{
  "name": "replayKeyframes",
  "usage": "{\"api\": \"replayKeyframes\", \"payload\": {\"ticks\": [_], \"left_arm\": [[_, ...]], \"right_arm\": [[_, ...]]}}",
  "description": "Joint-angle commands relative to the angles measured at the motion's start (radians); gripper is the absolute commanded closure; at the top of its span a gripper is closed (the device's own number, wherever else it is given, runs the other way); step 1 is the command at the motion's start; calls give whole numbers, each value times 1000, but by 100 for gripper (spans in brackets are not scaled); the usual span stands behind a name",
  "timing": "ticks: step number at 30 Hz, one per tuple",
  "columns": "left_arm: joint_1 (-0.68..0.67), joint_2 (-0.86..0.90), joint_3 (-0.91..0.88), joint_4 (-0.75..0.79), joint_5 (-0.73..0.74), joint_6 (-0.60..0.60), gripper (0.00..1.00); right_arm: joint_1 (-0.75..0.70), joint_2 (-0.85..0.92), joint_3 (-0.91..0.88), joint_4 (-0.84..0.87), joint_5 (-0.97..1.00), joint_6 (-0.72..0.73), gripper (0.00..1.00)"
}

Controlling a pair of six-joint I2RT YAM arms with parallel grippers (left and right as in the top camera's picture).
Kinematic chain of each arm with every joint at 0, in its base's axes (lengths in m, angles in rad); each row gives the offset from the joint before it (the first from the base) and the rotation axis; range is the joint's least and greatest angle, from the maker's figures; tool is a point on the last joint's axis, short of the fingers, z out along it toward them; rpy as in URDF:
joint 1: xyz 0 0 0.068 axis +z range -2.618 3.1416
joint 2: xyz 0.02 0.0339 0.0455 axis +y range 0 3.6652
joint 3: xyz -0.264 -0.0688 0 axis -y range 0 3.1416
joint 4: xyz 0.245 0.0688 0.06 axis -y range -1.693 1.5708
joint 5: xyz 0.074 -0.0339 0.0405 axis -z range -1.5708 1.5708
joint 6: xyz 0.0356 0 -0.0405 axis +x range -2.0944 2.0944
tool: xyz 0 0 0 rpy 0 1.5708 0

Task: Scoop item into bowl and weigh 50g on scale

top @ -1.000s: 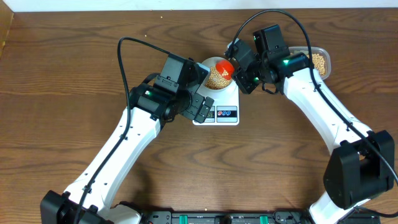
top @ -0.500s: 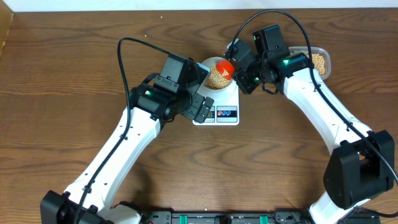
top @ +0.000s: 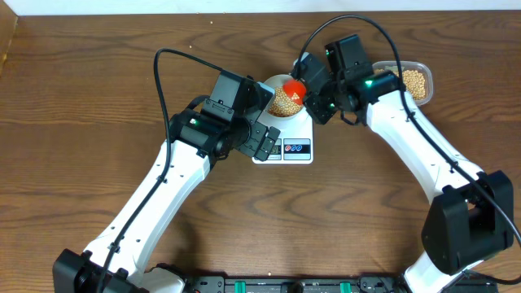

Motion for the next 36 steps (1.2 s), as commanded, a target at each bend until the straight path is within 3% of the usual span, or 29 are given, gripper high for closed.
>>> {"api": "replayKeyframes", "payload": {"ticks": [1,32,36], "left_arm": [[4,6,1,-3,2,6,2],[4,6,1,-3,2,6,2],[4,6,1,-3,2,6,2]], "right_arm": [[8,-23,6,2,17,-7,99],[54,-23,6,9,93,-8,99],[51,-23,6,13,1,6,99]]}}
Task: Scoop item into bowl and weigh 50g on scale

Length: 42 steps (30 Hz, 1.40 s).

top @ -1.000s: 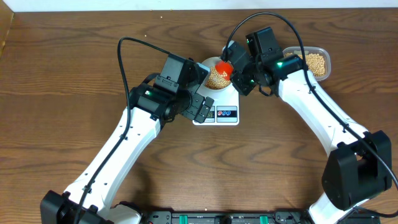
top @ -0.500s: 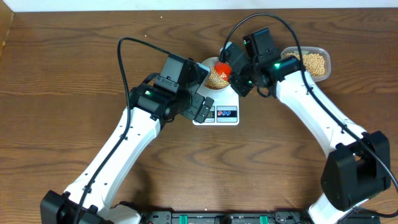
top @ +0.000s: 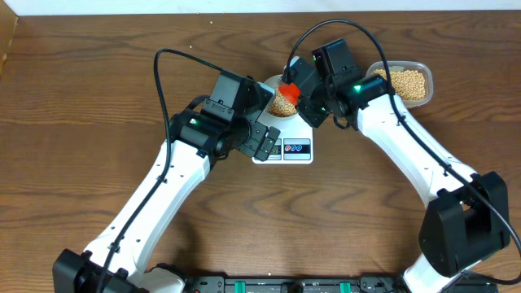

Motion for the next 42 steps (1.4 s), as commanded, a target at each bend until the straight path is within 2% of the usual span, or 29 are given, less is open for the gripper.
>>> {"api": "replayKeyframes", "payload": {"ticks": [1,8,13,26,42], "left_arm": [[4,6,1,-3,2,6,2],[4,6,1,-3,2,6,2],[4,6,1,-3,2,6,2],[4,6,1,-3,2,6,2],[3,6,1,-3,2,6,2]], "right_arm": [[-5,-23,6,9,-108,20,99],[-45,-23,6,24,-161,82,99],[-44,-15,6,35,-144,87,99],[-42,24,6,63,-50,217,99],[-17,25,6,67,-21,224,99]]}}
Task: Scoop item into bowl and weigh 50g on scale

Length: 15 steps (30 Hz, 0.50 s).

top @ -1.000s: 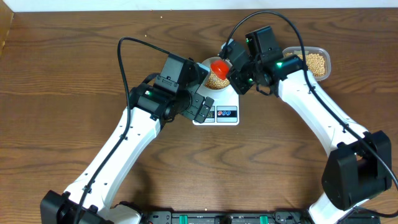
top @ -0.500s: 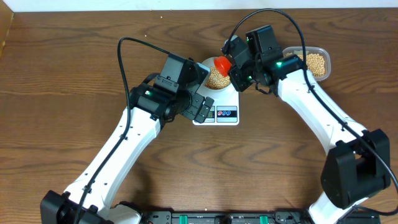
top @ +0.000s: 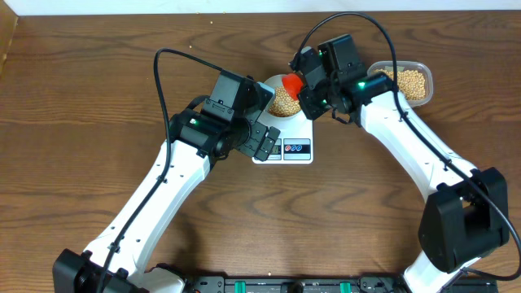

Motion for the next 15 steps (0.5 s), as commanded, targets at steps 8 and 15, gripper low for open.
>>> {"api": "replayKeyframes", "payload": {"ticks": [8,15], "left_arm": [[3,6,1,-3,2,6,2],[4,6,1,-3,2,6,3]], "right_arm": [[10,7,6,-2,13,16,99],[9,-18,7,-22,-20,23,99]]}}
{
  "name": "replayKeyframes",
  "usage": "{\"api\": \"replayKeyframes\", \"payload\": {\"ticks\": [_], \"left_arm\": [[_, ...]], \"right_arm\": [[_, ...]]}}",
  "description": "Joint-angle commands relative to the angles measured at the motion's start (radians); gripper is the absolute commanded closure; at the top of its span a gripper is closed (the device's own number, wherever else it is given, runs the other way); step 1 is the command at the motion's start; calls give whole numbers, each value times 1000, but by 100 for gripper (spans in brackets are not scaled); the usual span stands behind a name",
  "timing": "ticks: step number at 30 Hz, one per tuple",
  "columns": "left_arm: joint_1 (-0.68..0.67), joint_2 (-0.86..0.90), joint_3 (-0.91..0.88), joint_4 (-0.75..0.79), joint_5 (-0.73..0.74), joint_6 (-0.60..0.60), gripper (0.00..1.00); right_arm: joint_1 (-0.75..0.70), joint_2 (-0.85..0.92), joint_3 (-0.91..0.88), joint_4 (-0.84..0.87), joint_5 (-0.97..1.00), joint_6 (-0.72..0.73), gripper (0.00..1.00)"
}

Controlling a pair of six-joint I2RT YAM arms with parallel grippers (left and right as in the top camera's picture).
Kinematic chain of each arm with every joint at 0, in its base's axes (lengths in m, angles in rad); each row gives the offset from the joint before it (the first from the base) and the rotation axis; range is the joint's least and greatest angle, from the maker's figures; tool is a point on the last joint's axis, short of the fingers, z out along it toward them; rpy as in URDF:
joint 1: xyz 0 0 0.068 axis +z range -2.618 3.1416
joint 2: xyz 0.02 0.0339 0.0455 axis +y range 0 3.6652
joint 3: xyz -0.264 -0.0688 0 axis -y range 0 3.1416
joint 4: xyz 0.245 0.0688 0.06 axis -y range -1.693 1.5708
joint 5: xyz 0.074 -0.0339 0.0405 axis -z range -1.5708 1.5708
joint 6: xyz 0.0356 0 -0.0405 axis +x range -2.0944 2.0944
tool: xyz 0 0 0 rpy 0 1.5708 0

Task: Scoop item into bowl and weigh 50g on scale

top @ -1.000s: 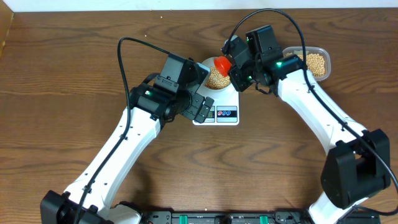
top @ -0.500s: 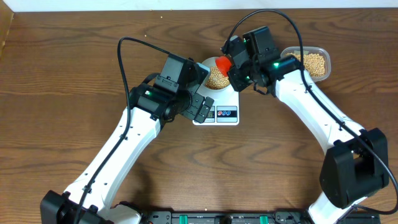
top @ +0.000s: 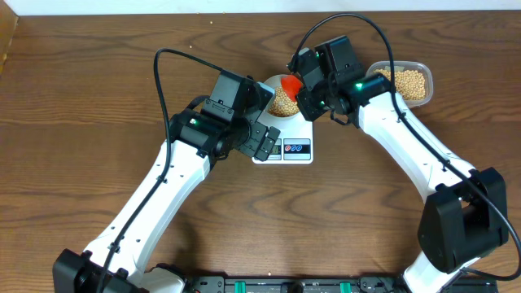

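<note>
In the overhead view a white bowl (top: 274,85) of tan grains sits on the white scale (top: 290,140), whose display (top: 296,148) faces the front. My right gripper (top: 299,80) is shut on an orange scoop (top: 290,83), held over the bowl's right rim. The left gripper (top: 262,140) hangs over the scale's left front corner beside the bowl; its fingers look spread with nothing between them. The grain supply lies in a clear tub (top: 407,82) at the far right.
Black cables loop above both arms near the table's back edge. The left arm crosses the table's left middle, the right arm runs down the right side. Bare wooden table surrounds the scale.
The right gripper and orange scoop have shifted very slightly left over the bowl's rim. The left arm has not moved.
The right gripper held the orange scoop over the bowl's right side. Then it was lower and further left, at the bowl's edge. After that it stood higher at the bowl's back right rim, where it stays. The left arm kept still throughout.
</note>
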Motion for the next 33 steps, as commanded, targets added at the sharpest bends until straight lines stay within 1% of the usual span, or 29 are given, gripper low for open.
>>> {"api": "replayKeyframes", "payload": {"ticks": [1,9,14,16,22,25,31,33], "left_arm": [[4,6,1,-3,2,6,2],[3,6,1,-3,2,6,2],[4,6,1,-3,2,6,2],[4,6,1,-3,2,6,2],[4,6,1,-3,2,6,2],[4,6,1,-3,2,6,2],[12,6,1,-3,2,6,2],[12,6,1,-3,2,6,2]], "right_arm": [[3,-39,7,-20,-35,18,99],[-6,-274,7,-77,-27,13,99],[-62,-349,7,-77,-11,6,99],[-86,-348,7,-77,-46,5,99],[-132,-289,6,-74,-195,-108,99],[-124,-243,6,-74,-197,-113,99],[-89,-104,6,-66,-197,-199,99],[-88,-63,6,-42,-197,-204,99]]}}
